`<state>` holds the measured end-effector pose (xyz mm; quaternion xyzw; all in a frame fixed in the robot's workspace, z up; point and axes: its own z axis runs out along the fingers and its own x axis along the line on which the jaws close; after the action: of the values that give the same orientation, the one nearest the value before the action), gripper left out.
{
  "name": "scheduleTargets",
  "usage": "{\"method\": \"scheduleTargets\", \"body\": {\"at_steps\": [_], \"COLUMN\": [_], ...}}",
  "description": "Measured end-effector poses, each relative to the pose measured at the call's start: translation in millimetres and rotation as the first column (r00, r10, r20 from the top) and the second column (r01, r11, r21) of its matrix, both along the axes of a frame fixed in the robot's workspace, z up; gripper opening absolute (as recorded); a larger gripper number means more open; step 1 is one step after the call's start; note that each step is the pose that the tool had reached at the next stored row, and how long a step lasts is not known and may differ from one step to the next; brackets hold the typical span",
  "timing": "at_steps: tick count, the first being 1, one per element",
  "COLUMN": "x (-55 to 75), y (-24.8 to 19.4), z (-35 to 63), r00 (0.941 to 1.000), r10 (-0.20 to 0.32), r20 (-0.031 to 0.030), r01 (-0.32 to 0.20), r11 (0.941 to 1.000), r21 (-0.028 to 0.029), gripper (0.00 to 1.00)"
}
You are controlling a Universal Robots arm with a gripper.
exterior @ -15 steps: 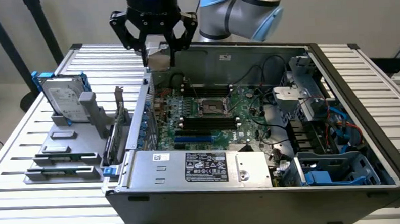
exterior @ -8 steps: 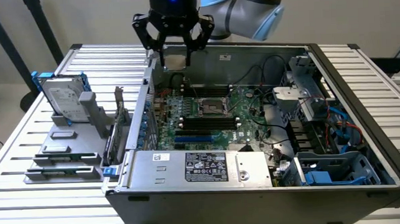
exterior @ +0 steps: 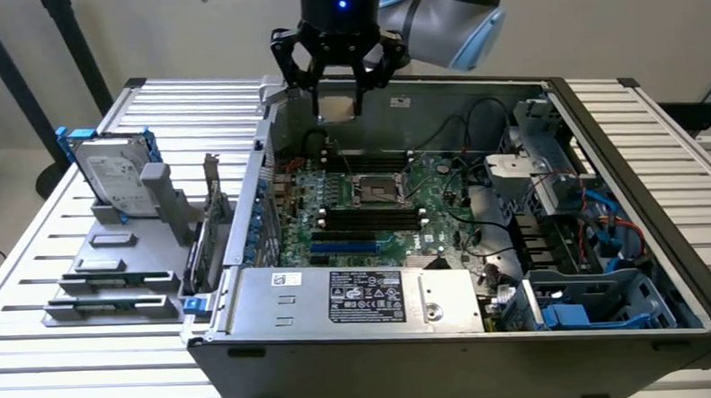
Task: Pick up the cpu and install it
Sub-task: 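Pick up the cpu and move it towards the insertion slot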
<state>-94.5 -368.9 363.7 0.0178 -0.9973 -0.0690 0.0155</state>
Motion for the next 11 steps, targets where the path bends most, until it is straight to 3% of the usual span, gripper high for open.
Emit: {"method": "scheduleTargets", "body": {"at_steps": [7,11], "x": [10.5,18.9], "y": [28.5,39.8], "z": [-11.8,-17.3], "r00": [1.0000,1.0000], "r10": [0.000,0.000], "r20": [0.0000,-0.0001], "r01": [0.000,0.000], "r11": [1.0000,1.0000], "r21": [0.0000,0.0000], "gripper": [0.55,0.55]}}
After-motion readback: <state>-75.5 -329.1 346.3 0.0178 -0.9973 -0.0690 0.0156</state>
